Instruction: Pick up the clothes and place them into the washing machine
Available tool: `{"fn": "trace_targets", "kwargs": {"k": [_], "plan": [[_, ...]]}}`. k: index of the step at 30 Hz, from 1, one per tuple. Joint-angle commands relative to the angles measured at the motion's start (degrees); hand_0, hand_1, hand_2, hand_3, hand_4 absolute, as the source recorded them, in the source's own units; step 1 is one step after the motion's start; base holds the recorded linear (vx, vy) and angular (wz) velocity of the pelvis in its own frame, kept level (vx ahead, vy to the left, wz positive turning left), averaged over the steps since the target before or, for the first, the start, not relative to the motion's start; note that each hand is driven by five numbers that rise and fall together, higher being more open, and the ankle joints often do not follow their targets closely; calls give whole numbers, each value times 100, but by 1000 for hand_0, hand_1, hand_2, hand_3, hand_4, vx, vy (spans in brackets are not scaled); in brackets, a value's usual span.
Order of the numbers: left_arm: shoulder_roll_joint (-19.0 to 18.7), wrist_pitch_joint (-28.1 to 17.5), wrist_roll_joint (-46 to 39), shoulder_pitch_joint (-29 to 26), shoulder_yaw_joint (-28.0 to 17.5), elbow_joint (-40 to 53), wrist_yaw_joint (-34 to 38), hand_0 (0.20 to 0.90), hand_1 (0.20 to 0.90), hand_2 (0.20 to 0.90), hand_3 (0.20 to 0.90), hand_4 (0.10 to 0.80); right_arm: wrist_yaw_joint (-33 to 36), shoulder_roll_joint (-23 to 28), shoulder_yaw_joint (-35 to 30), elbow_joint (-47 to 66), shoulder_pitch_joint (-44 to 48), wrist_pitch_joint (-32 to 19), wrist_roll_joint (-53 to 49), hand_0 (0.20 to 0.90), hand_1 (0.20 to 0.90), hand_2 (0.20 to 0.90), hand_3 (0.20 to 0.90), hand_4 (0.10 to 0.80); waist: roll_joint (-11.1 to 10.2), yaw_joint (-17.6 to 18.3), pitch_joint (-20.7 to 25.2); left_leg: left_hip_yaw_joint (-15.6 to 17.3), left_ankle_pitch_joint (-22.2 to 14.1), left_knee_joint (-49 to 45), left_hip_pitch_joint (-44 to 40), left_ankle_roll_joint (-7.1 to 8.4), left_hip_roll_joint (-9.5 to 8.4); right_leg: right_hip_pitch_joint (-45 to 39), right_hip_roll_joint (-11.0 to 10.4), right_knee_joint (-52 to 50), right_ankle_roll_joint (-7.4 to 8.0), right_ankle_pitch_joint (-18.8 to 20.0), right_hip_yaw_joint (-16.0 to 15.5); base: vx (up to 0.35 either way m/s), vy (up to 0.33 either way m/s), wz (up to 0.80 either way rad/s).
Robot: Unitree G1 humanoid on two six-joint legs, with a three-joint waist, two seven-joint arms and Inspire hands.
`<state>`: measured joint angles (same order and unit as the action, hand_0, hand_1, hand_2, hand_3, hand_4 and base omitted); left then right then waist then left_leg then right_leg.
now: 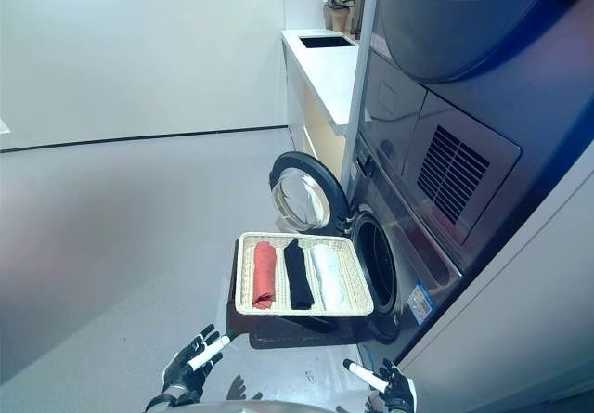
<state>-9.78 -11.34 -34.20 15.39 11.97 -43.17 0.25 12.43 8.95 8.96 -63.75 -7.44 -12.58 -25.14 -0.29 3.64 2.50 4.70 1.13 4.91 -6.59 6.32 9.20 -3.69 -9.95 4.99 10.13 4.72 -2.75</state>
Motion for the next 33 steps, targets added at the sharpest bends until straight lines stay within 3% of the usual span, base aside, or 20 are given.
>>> {"fn": "trace_targets", "kwargs": {"k": [1, 18, 23, 25, 33], "plan": [[-66, -451, 23, -632, -111, 198, -53, 900, 900, 900, 900, 800, 26, 162, -71, 180, 536, -434, 29, 900, 900, 900, 900, 800, -39, -118, -171, -116, -247, 9, -126, -84, -208, 38, 20, 1, -45, 33, -488, 0, 0, 0], [-40, -416, -17, -613, -214, 89, -41, 900, 900, 900, 900, 800, 0, 160, -55, 140, 498, -406, 65, 900, 900, 900, 900, 800, -66, -166, -201, -99, -213, -8, -224, -77, -121, -18, 89, -23, -97, -63, -423, 2, -5, 0], [-103, -422, -2, -676, -203, 149, -52, 900, 900, 900, 900, 800, -28, 185, -47, 154, 527, -407, 49, 900, 900, 900, 900, 800, -168, -196, -374, -146, -346, -866, 268, -23, -74, 11, 67, -171, -195, -120, -347, -58, -49, 0], [-120, -431, 23, -760, -143, 245, -34, 900, 900, 900, 900, 800, -10, 270, -60, 177, 592, -417, 48, 900, 900, 900, 900, 800, -179, -206, -563, -194, -173, -1145, 560, 60, -67, 130, 33, -313, -218, -116, -419, -130, -9, 2], [-109, -365, 42, -600, -119, 225, -111, 900, 900, 900, 900, 800, -90, 257, -72, 61, 437, -343, 108, 900, 900, 900, 900, 800, -88, -174, -395, -190, -321, -581, 147, -129, 13, 473, 125, -885, -242, -384, -270, 15, 15, 8]]}}
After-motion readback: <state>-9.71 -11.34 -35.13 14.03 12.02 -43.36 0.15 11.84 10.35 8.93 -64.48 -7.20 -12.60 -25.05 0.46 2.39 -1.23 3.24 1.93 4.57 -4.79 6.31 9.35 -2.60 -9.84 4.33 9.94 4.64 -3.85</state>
